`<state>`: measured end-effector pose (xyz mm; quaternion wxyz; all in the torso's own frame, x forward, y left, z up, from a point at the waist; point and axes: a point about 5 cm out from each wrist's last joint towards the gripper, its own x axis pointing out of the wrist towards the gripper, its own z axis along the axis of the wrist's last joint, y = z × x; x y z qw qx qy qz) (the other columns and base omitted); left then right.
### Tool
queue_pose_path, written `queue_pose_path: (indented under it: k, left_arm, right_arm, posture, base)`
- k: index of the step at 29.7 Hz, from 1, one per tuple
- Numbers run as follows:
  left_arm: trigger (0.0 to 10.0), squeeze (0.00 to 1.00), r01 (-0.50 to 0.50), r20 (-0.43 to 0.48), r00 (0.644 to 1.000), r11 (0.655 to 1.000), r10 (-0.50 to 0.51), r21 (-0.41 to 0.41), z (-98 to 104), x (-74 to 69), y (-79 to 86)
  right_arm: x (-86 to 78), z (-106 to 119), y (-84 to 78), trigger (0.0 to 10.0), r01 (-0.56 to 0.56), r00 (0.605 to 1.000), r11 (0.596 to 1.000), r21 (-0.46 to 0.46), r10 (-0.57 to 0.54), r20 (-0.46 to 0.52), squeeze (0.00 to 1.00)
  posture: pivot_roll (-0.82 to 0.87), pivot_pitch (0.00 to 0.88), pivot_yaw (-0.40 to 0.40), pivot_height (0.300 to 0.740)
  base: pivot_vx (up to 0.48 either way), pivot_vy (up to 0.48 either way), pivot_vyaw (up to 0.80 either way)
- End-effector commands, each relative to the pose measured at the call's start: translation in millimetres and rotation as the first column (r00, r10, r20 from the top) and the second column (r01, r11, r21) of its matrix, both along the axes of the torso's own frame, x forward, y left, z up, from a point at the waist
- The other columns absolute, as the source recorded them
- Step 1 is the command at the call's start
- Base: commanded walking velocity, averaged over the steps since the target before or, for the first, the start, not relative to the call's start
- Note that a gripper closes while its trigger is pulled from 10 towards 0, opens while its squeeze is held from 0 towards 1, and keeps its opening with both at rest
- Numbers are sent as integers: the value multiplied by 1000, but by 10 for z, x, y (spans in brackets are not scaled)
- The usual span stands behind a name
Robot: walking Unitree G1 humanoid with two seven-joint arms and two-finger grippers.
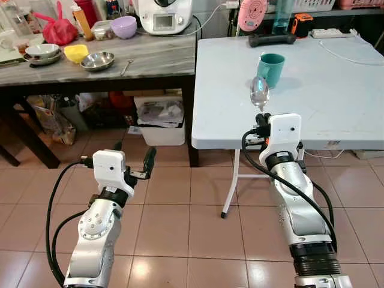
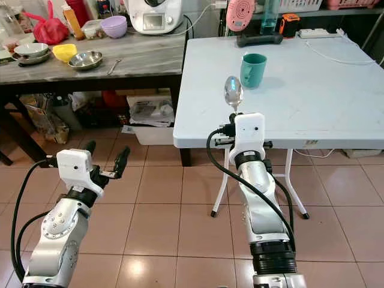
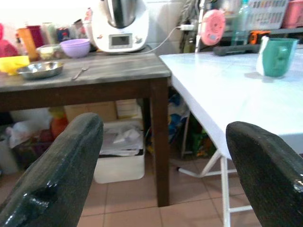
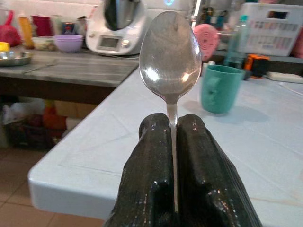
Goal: Setting the table
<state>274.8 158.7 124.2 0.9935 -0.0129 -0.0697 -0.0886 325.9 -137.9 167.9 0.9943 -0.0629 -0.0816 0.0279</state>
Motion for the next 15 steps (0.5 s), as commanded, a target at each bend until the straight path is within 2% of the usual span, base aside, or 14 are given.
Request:
queue_pose_path:
  k: [1,15]
  left_arm:
    - [10000,0,-16,19,1000,1000,16,14,39,-6,65]
    - [10000,0,2,23,1000,1000,-2,2,35,-6,37]
  right_arm:
    - [6,43,64,10000,-18,1000,1000,0,18,22,0]
    - [24,45,61,10000,-16,999,1000,-14,17,28,0]
  posture:
    - [-101,36,104,740]
    - [-101,30,98,740]
  base:
    - [334,0,0]
    - [427,0,0]
